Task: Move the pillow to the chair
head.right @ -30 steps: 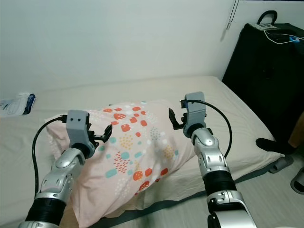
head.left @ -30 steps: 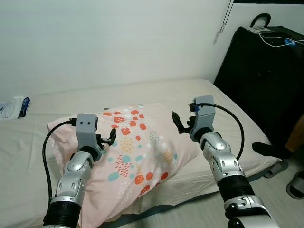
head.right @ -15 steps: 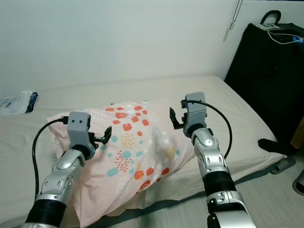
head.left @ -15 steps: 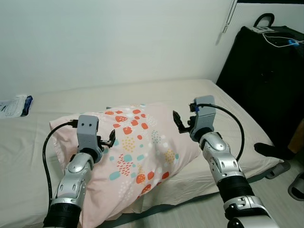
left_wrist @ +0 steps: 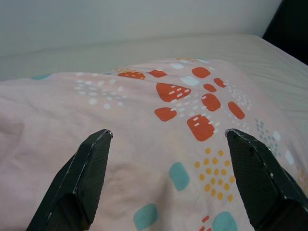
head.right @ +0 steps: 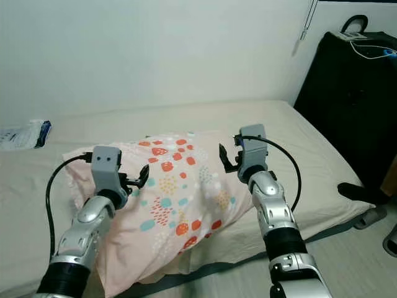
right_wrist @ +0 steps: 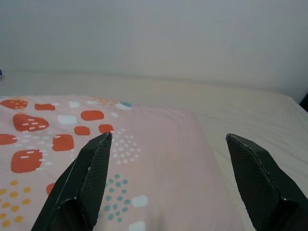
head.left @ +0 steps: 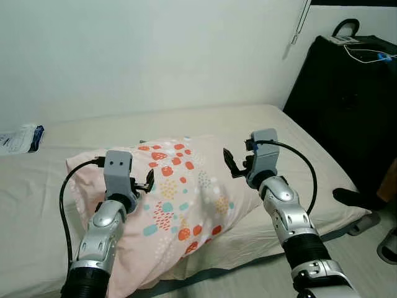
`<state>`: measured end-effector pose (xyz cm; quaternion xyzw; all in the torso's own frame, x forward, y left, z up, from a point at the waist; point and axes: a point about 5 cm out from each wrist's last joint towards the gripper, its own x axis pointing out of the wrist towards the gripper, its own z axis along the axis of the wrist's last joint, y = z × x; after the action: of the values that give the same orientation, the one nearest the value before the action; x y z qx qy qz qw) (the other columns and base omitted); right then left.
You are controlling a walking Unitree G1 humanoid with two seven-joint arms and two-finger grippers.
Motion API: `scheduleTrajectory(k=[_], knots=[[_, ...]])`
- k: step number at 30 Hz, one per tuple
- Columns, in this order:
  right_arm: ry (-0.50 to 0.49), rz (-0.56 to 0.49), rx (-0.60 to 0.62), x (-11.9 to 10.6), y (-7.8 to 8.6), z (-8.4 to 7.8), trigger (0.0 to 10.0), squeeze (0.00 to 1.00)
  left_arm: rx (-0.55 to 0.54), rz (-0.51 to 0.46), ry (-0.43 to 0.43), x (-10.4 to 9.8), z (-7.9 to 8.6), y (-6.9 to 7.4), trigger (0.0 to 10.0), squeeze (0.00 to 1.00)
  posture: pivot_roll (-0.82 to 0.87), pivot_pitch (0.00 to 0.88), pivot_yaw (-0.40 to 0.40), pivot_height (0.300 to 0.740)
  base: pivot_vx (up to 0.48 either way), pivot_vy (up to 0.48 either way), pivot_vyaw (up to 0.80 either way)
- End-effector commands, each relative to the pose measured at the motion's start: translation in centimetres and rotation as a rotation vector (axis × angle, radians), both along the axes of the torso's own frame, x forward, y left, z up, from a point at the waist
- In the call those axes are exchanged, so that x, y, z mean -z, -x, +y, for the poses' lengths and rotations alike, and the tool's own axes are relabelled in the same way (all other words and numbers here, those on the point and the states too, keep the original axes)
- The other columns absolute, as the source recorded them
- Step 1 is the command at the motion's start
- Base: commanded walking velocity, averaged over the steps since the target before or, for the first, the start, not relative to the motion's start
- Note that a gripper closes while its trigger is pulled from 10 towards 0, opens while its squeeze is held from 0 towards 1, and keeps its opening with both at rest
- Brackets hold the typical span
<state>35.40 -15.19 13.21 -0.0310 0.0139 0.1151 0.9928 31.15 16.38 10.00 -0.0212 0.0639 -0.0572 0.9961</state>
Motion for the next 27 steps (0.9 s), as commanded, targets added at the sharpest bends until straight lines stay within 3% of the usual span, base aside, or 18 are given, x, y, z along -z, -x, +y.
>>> scheduleTrajectory(k=[1, 14, 27], knots=[[-0.002, -0.014, -0.004, -0.14, 0.14, 0.0, 10.0, 0.0, -0.026, 0.015, -0.007, 0.38, 0.31, 0.16, 10.0, 0.0, -0.06, 0.0, -0.096, 0.74, 0.0, 0.0, 0.0], [-0.005, -0.005, 0.002, -0.02, 0.15, -0.34, 10.0, 0.0, -0.043, 0.014, -0.023, 0.43, 0.7, 0.24, 10.0, 0.0, -0.06, 0.0, -0.095, 0.74, 0.0, 0.0, 0.0], [-0.02, 0.0, -0.001, 0.11, 0.28, -0.29, 10.0, 0.0, -0.053, 0.016, -0.023, 0.46, 0.8, 0.31, 10.0, 0.0, -0.06, 0.0, -0.094, 0.69, 0.0, 0.0, 0.0]])
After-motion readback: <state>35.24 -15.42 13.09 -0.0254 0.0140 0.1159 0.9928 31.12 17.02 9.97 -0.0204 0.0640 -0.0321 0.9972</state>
